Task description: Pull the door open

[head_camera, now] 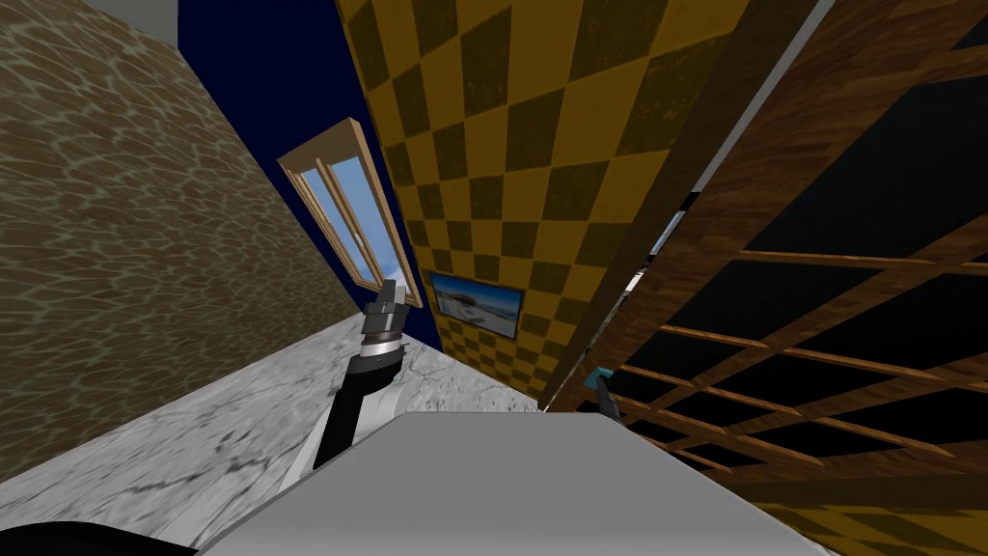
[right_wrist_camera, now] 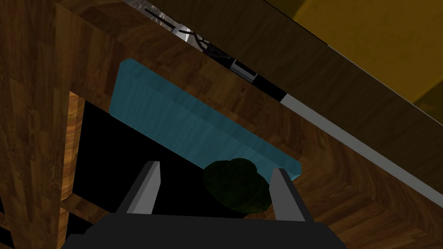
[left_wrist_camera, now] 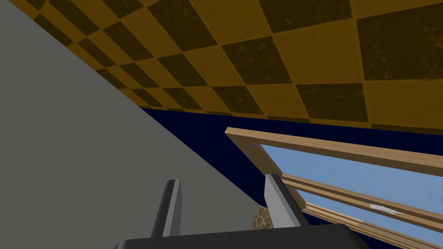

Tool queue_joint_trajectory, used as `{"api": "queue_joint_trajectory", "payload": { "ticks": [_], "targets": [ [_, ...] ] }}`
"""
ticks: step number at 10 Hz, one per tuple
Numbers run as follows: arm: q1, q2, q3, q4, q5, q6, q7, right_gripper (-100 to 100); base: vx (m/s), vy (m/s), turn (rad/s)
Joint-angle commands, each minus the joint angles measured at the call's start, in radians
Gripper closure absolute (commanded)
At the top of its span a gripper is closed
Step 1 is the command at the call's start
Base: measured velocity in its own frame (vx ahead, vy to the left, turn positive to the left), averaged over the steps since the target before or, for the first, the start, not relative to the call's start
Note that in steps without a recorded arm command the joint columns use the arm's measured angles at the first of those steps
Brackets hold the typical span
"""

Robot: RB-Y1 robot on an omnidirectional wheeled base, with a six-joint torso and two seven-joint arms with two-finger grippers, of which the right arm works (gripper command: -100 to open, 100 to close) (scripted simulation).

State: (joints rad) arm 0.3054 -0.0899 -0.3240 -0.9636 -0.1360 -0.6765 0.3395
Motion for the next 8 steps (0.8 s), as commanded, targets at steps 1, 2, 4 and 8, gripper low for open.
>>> {"api": "queue_joint_trajectory", "payload": {
  "ticks": [1,2,4,8],
  "targets": [
    [0.008,-0.017,-0.03,0.013,-0.012,0.002,-0.003,100,-0.014,0.012,-0.022],
    [0.008,-0.017,-0.03,0.013,-0.012,0.002,-0.003,100,-0.001,0.01,-0.018],
    [0.008,-0.017,-0.03,0.013,-0.012,0.002,-0.003,100,0.005,-0.002,0.003],
    [0.008,-0.019,-0.027,0.014,-0.02,-0.003,-0.045,100,-0.018,-0.011,0.051]
  ]
}}
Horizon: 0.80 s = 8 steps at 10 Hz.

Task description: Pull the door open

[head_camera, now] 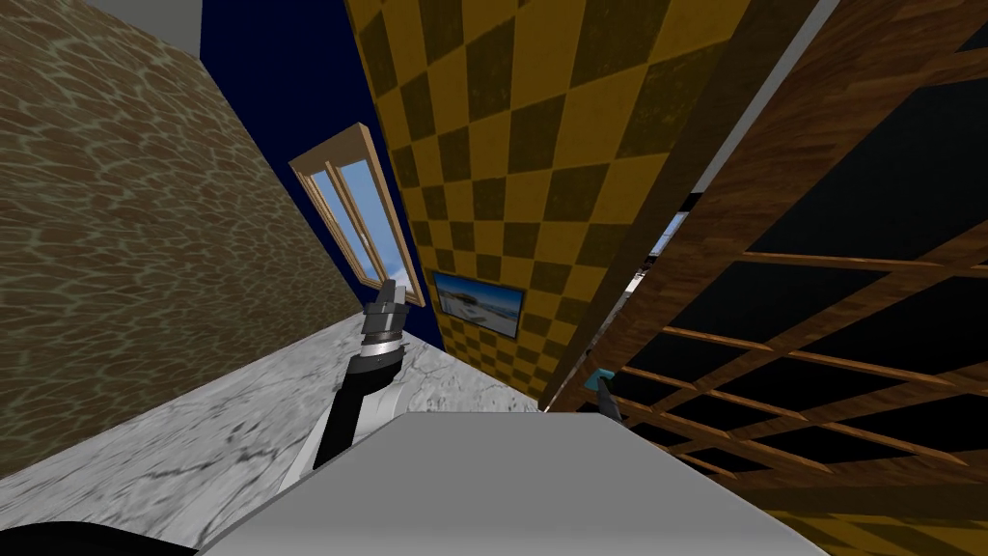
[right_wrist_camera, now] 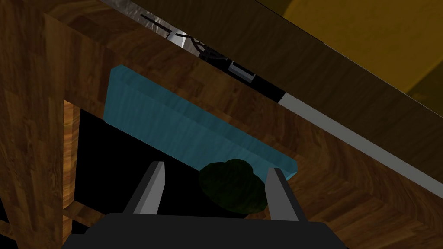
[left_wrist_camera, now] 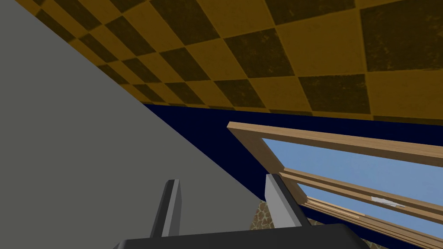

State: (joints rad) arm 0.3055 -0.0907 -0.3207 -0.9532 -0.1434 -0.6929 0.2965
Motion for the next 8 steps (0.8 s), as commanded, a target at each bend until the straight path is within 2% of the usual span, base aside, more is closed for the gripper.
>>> {"api": "queue_joint_trajectory", "payload": {
  "ticks": [1,5,6,8],
  "targets": [
    [0.008,-0.018,-0.03,0.003,-0.013,0.014,-0.002,100,-0.007,-0.003,-0.005],
    [0.008,-0.018,-0.03,0.003,-0.013,0.014,-0.002,100,-0.001,0.007,-0.015],
    [0.009,-0.02,-0.027,0.004,-0.021,0.009,-0.044,100,-0.035,-0.01,0.106],
    [0.009,-0.022,-0.024,0.005,-0.028,0.004,-0.085,100,-0.066,-0.03,0.115]
  ]
}}
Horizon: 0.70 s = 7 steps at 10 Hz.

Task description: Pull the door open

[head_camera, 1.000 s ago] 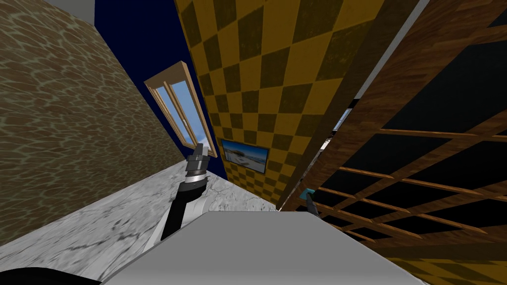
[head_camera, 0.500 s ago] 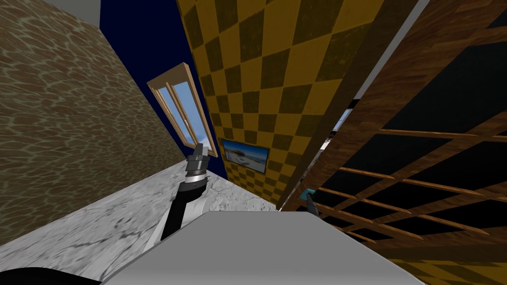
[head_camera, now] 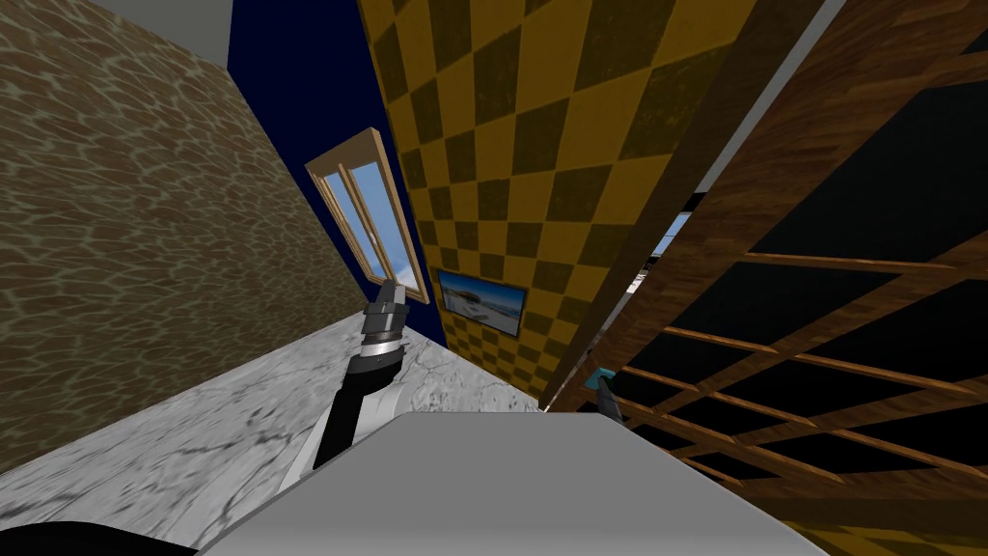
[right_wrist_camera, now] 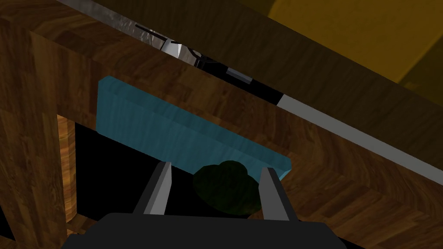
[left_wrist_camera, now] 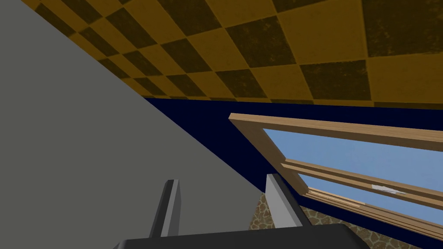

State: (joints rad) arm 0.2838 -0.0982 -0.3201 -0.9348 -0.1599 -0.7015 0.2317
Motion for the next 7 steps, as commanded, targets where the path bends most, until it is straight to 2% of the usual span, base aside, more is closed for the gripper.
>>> {"api": "queue_joint_trajectory", "payload": {
  "ticks": [1,5,6,7],
  "targets": [
    [0.031,-0.015,-0.024,-0.014,-0.012,0.012,-0.02,100,-0.034,-0.005,0.003],
    [0.031,-0.015,-0.024,-0.014,-0.012,0.012,-0.02,100,0.007,0.006,-0.008],
    [0.032,-0.017,-0.021,-0.013,-0.02,0.007,-0.062,100,-0.037,-0.018,0.083],
    [0.032,-0.017,-0.021,-0.013,-0.02,0.007,-0.062,100,-0.051,-0.009,0.105]
  ]
}}
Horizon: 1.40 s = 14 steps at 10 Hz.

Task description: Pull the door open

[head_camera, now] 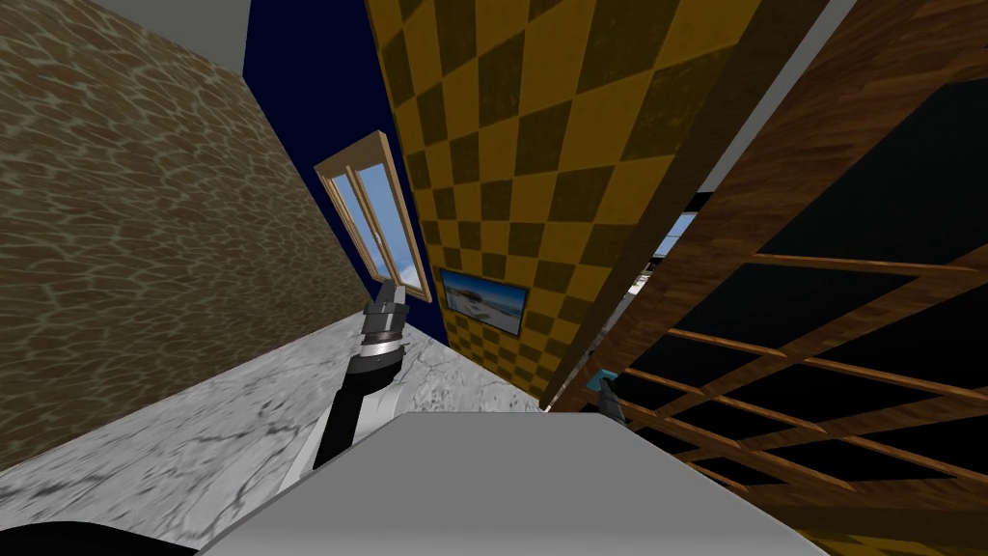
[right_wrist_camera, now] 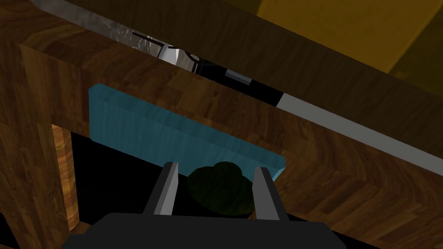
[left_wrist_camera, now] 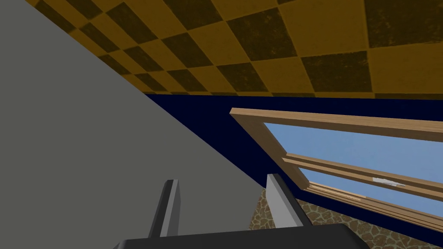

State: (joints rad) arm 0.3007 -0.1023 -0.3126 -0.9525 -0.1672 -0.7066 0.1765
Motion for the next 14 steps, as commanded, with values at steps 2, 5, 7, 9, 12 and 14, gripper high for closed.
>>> {"api": "queue_joint_trajectory", "payload": {
  "ticks": [2,5,7,9,12,14],
  "targets": [
    [0.015,-0.013,-0.029,0.005,-0.013,0.013,-0.006,100,-0.007,0.003,-0.015],
    [0.015,-0.015,-0.025,0.006,-0.021,0.008,-0.048,100,-0.011,-0.004,0.034],
    [0.016,-0.017,-0.022,0.006,-0.029,0.002,-0.09,100,-0.062,-0.028,0.113],
    [0.017,-0.021,-0.016,0.008,-0.046,-0.008,-0.157,100,-0.062,-0.007,0.125],
    [0.018,-0.024,-0.012,0.009,-0.054,-0.013,-0.215,100,-0.051,-0.017,0.07],
    [0.018,-0.024,-0.012,0.009,-0.054,-0.013,-0.215,100,-0.007,-0.003,-0.016]
  ]
}}
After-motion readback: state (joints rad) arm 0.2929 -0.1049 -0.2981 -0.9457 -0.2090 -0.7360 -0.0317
